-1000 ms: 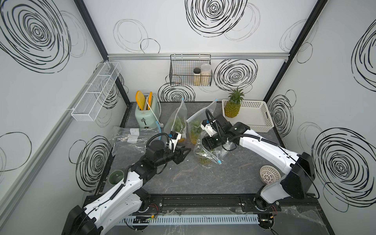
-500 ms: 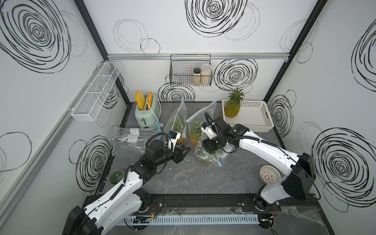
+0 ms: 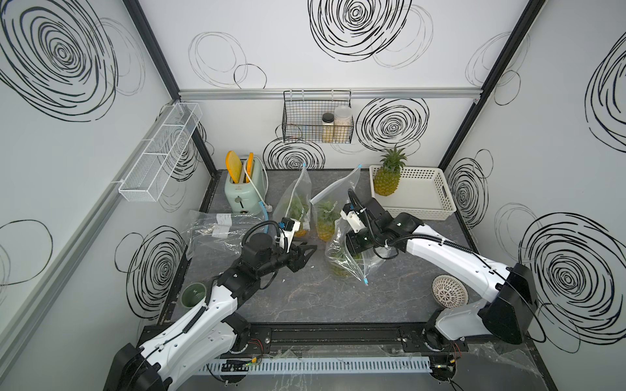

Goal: Open the zip-top bag and take out the pineapple
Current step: Pick up the pineapple from the zipper food storage bag.

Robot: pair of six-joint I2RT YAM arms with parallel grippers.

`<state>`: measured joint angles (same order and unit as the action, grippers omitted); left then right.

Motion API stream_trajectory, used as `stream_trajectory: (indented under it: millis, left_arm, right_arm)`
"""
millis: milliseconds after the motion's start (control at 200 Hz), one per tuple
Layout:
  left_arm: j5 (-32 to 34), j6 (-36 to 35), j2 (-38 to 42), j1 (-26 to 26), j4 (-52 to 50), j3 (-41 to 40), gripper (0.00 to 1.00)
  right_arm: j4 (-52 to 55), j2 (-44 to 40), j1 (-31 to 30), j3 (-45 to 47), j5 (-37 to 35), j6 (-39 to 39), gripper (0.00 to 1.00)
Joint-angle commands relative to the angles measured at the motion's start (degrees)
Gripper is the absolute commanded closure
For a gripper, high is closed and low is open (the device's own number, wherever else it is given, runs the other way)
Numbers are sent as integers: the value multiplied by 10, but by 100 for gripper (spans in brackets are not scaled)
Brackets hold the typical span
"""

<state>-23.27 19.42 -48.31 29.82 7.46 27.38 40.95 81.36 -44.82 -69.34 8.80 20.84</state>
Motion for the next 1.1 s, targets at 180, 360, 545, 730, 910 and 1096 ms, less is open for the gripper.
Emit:
stream_trajectory:
  millis: [180, 360, 545, 730, 910, 1096]
  left_arm:
    - [-58, 171, 2, 42, 156, -77, 38]
    - [-30, 271, 26, 135, 253, -127, 28]
    - [26, 318, 26, 211, 294, -147, 19]
    - [76, 389, -5, 242, 407, -195, 5]
    - [116, 399, -68, 248, 503, -208, 0]
    - [114, 409, -180, 248, 633, -197, 1]
  right_arm:
    - [106, -49, 36, -81, 21, -28, 100]
    - [110, -89, 74, -129, 44, -45, 100]
    - [125, -98, 90, -169, 68, -53, 100]
    - [126, -99, 91, -204, 73, -53, 100]
    - [128, -99, 89, -244, 100, -52, 100]
    - [128, -104, 85, -255, 109, -49, 100]
